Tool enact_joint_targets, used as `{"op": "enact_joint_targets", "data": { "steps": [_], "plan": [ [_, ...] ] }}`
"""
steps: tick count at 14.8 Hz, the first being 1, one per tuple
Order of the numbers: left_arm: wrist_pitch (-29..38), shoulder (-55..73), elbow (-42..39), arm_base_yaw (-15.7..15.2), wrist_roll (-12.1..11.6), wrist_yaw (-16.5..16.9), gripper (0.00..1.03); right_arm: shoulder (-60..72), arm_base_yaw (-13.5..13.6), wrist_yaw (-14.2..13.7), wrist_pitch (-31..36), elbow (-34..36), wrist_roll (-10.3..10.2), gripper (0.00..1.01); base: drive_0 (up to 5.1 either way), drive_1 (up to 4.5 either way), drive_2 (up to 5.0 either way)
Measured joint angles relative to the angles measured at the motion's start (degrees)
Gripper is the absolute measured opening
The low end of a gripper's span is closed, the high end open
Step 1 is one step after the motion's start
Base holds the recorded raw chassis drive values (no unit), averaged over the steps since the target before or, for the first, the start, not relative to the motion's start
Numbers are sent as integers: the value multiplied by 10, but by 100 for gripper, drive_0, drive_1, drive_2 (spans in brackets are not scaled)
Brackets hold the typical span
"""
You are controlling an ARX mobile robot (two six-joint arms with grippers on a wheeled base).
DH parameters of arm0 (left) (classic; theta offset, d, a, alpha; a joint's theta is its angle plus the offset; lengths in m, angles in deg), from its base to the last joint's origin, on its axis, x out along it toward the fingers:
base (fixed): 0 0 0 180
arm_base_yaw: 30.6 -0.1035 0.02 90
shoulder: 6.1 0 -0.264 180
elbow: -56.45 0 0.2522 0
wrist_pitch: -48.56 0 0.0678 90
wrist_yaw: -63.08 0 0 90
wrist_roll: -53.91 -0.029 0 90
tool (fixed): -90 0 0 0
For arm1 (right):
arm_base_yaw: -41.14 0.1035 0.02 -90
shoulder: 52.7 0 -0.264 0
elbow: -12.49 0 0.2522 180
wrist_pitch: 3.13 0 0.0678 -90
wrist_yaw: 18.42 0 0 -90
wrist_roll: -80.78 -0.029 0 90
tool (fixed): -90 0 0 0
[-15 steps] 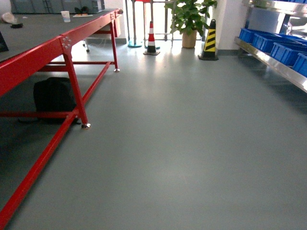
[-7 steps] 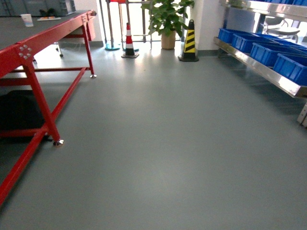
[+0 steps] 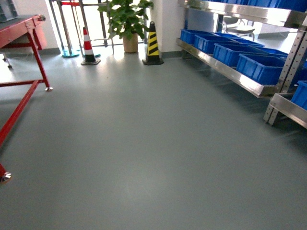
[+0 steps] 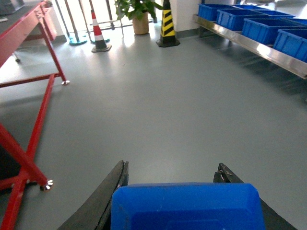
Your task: Sort blue parts and orange caps into right shelf containers
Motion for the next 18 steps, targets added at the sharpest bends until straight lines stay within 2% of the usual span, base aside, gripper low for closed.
{"op": "enact_joint_targets", "data": {
  "steps": [12,14,18],
  "plan": [
    [0,0,0,0,0,0,45,0,0,0,1,0,0,43,-168,252,-588],
    [-1,0,0,0,0,0,45,0,0,0,1,0,0,43,-502,321,-325],
    [2,0,1,-2,0,-2,45,0,0,1,0,0,0,43,-163,-163,-163]
  ]
}}
